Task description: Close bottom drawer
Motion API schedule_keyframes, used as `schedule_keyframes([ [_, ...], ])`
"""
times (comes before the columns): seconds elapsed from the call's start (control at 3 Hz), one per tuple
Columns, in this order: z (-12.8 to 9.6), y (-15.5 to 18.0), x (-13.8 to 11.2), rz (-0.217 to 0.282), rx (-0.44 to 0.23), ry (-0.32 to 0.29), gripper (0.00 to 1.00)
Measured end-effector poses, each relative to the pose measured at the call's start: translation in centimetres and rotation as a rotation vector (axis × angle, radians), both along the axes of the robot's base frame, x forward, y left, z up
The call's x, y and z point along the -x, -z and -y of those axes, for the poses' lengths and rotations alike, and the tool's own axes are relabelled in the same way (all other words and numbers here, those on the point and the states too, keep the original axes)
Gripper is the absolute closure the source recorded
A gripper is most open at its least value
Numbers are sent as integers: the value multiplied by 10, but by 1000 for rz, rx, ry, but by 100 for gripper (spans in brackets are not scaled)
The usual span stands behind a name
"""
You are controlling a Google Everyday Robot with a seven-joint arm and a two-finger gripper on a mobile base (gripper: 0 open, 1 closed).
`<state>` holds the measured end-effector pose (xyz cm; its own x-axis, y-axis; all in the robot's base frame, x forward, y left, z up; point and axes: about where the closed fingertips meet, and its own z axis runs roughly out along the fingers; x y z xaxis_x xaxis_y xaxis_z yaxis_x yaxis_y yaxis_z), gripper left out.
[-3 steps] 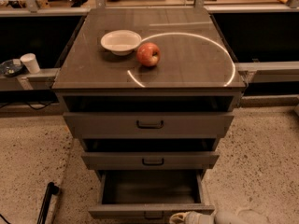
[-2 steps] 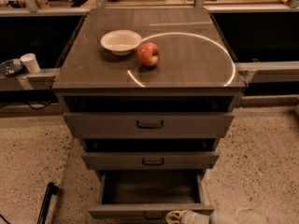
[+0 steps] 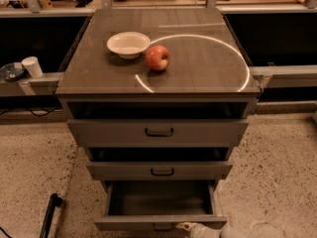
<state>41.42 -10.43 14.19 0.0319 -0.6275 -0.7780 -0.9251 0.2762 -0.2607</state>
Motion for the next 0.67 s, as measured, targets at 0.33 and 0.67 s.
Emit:
schedule_keyframes([
  [0.33,0,0,0,0,0,0,0],
  [0.67,0,0,0,0,0,0,0],
])
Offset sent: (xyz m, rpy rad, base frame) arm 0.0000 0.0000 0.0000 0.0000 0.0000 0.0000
